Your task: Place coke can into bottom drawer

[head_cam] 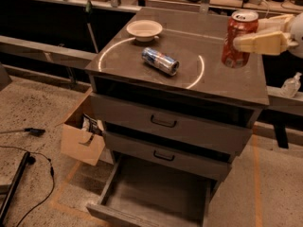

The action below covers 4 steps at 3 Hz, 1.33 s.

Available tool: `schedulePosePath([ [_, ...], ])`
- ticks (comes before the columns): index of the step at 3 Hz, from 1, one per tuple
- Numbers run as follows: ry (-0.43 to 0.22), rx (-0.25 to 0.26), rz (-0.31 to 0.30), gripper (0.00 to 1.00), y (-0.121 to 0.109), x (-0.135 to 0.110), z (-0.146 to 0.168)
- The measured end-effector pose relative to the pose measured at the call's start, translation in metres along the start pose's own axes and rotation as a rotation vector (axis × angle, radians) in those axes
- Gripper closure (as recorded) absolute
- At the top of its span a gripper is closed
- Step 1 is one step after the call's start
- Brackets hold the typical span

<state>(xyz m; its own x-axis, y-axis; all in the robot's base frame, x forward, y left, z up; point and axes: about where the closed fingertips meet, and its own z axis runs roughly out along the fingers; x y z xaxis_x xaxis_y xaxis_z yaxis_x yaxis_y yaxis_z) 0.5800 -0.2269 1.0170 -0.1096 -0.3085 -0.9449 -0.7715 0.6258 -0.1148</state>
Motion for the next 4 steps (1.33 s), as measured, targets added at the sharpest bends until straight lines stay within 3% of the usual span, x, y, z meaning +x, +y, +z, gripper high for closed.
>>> schedulePosePath([
  [1, -0.033, -0.09, 0.038, 1.0, 0.049, 0.014, -0.03],
  [2, -0.05, -0.174, 0.082, 1.0, 0.092, 0.053, -0.051],
  [3, -0.053, -0.262, 0.12, 1.0, 0.142, 0.106, -0.065],
  [4, -0.053, -0.262, 0.119, 1.0, 0.142, 0.105, -0.065],
])
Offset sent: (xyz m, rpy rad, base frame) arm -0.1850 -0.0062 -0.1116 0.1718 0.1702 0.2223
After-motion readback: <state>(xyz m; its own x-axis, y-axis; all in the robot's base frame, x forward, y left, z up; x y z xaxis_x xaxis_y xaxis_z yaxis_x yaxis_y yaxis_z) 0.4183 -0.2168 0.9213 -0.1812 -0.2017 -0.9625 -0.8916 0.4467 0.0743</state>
